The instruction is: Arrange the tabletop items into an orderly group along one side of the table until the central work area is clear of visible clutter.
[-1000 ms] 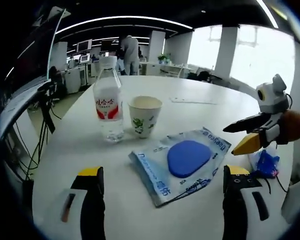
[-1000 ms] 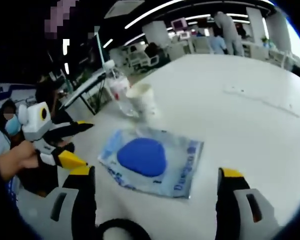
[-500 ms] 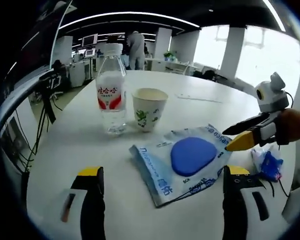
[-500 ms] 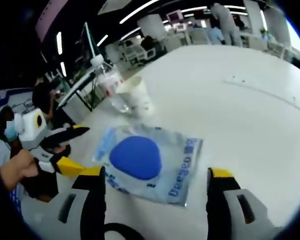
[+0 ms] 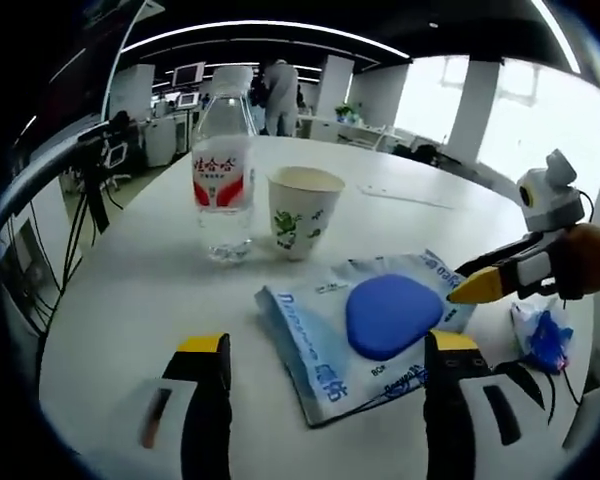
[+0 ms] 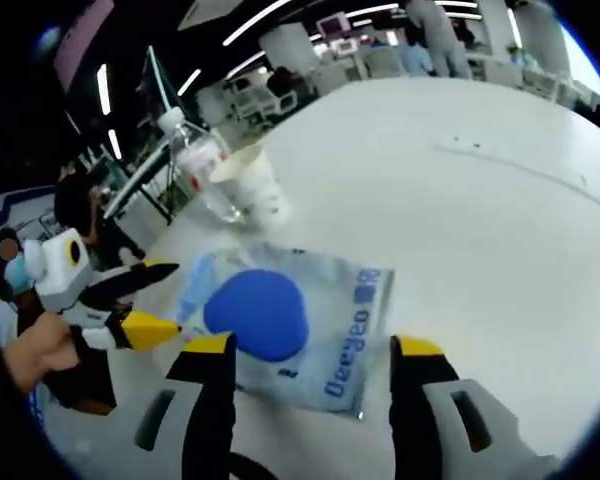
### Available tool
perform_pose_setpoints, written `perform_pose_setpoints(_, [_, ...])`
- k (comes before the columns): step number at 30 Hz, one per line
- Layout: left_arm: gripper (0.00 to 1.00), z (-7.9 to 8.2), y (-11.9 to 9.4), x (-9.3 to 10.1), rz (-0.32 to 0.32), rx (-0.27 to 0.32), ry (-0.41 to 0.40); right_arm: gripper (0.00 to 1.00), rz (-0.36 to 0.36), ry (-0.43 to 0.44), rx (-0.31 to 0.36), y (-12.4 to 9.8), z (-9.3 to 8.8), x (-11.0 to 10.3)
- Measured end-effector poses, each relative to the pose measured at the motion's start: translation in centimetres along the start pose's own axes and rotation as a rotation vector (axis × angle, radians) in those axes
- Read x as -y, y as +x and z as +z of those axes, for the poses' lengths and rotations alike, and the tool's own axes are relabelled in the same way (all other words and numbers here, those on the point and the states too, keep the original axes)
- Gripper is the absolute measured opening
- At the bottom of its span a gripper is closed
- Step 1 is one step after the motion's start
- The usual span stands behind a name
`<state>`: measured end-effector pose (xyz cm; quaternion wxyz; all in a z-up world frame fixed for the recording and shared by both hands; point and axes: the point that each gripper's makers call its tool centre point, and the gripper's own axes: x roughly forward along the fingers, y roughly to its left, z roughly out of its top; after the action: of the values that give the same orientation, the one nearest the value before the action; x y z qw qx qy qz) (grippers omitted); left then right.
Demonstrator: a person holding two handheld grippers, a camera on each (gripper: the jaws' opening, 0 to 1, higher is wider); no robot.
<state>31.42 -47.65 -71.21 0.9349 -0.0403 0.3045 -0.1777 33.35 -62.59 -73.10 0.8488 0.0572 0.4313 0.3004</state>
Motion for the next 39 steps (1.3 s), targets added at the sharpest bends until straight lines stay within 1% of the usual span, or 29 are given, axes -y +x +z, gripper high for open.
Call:
perform_pose_setpoints(1, [0.62,0.0,0.2,-0.1,0.010,0.009,0.030,0.53,-0.012,-0.001,-0.002,0.0,0.0,0.2])
perform_pose_setpoints(2, [0.57,-0.3,0.4,0.0,0.011,-0.005,0.032,0.51,-0.014,0.001,0.000,0.0,0.0,0.2])
perform_pose_setpoints(4, [0.58,-0.7,0.8,0.2,0.005,-0.013,0.012,0.47,-0.026,0.010,0.012,0.2,0.1,0.4])
perform_pose_setpoints(8, [0.55,-1.3,1.1,0.0,0.027,-0.036,0.014,0.44,-0.042,-0.010,0.013,0.2,0.0,0.5])
perform_pose_setpoints(13, [0.44,-1.6,1.2,0.1,0.033,-0.046,0.012,0.39,-0.052,0.003,0.021,0.2,0.0,0.8])
perform_pose_setpoints(15, [0.39,-1.5,1.1,0.1,0.034,-0.029,-0.019,0.38,-0.051,0.009,0.025,0.1,-0.1,0.8])
perform_pose_setpoints(17, [0.37,-1.4,1.2,-0.1,0.034,-0.030,-0.020,0.35,-0.068,0.007,0.034,0.0,-0.3,1.0])
perform_pose_setpoints(20, [0.35,-1.4,1.1,-0.2,0.039,-0.035,-0.025,0.28,-0.086,0.006,0.037,-0.1,-0.6,1.3])
perform_pose_setpoints(21, [0.32,-1.4,1.1,-0.3,0.042,-0.032,-0.027,0.22,-0.096,0.007,0.037,-0.1,-0.7,1.5])
perform_pose_setpoints(22, [0.28,-1.5,1.1,-0.6,0.057,-0.034,-0.023,0.17,-0.098,0.003,0.025,-0.1,-1.0,1.5])
perform_pose_setpoints(23, [0.20,-2.0,1.0,-1.0,0.085,-0.060,-0.011,0.14,-0.134,-0.026,0.031,-0.3,-0.9,2.2])
perform_pose_setpoints(24, [0.13,-1.8,1.1,-1.4,0.104,-0.044,-0.007,0.10,-0.153,-0.062,0.015,-0.4,-1.2,2.6])
perform_pose_setpoints(25, [0.12,-1.6,1.2,-1.4,0.094,-0.030,-0.011,0.09,-0.150,-0.064,0.017,-0.4,-1.2,2.5])
perform_pose_setpoints(26, [0.12,-1.4,1.4,-1.0,0.062,-0.006,-0.083,0.09,-0.149,-0.051,0.022,-0.4,-1.1,2.4])
perform_pose_setpoints(27, [0.11,-1.4,1.4,-1.3,0.072,-0.010,-0.073,0.08,-0.148,-0.051,0.026,-0.5,-1.0,2.4])
perform_pose_setpoints(29, [0.11,-1.4,1.5,-1.1,0.072,-0.028,-0.019,0.07,-0.149,-0.054,0.033,-0.5,-0.9,2.4])
perform_pose_setpoints(30, [0.11,-1.4,1.6,-1.0,0.074,-0.029,-0.015,0.06,-0.151,-0.060,0.033,-0.6,-0.9,2.4])
perform_pose_setpoints(33, [0.10,-1.4,1.7,-0.7,0.072,-0.031,-0.024,0.04,-0.169,-0.078,0.044,-0.8,-0.6,2.6])
perform_pose_setpoints(35, [0.10,-1.3,1.6,-0.5,0.075,-0.034,-0.030,0.01,-0.164,-0.077,0.052,-1.1,-0.4,2.5])
perform_pose_setpoints(37, [0.09,-1.1,1.6,-0.3,0.076,-0.023,-0.033,0.00,-0.168,-0.075,0.049,-1.2,-0.2,2.5])
perform_pose_setpoints(39, [0.07,-0.9,1.6,0.1,0.064,-0.011,-0.055,0.00,-0.183,-0.092,0.046,-1.5,-0.1,2.6])
